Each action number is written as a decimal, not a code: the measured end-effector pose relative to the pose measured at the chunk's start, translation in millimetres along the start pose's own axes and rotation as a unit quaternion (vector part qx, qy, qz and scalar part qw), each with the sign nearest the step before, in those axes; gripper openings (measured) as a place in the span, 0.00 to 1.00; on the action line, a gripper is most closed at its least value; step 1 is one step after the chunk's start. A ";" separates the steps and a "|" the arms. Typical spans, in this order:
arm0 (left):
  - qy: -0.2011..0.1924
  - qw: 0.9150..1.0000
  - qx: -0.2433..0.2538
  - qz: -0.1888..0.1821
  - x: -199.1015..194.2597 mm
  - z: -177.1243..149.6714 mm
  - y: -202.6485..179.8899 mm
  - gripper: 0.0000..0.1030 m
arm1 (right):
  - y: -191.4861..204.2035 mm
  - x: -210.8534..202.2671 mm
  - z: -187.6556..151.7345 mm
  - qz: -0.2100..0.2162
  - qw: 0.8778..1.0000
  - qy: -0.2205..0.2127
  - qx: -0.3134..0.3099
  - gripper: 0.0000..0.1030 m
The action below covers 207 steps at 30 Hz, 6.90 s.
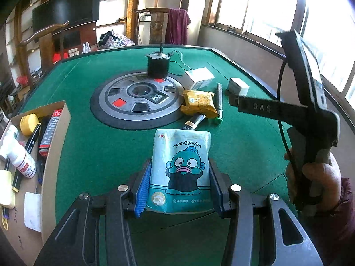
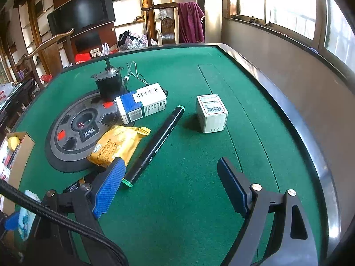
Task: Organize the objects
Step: 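Carry the tissue pack with the left gripper while the right grasps the black battery, then lower the tissue pack and battery into the tray and open both grippers, then move both grippers from the tray back toward the yellow cracker packet, then grasp the yellow cracker packet with the left gripper and lift it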
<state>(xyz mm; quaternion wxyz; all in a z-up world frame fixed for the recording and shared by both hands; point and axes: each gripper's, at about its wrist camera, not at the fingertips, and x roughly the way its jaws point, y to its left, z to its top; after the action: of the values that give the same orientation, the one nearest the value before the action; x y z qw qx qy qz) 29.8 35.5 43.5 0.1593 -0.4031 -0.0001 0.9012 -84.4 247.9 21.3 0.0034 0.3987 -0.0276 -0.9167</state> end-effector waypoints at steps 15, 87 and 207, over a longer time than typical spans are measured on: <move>-0.077 0.990 -0.099 0.061 -101.6 -37.5 105.3 0.41 | -21.1 22.1 -11.0 0.044 0.993 0.066 0.082 0.82; -0.003 0.973 -0.122 0.195 -72.5 -49.7 296.4 0.45 | 363.4 -5.6 -67.2 0.313 0.913 0.240 -0.104 0.15; 0.044 0.993 0.034 -0.102 27.8 28.0 1.1 0.77 | -17.5 53.9 37.6 0.362 0.910 0.100 0.173 0.75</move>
<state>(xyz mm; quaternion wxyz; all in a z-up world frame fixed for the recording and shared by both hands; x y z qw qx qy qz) -8.2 46.1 42.0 0.2641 -0.4351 -0.0042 0.8608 -148.4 265.7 6.6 0.2691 0.4452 -0.3276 -0.7887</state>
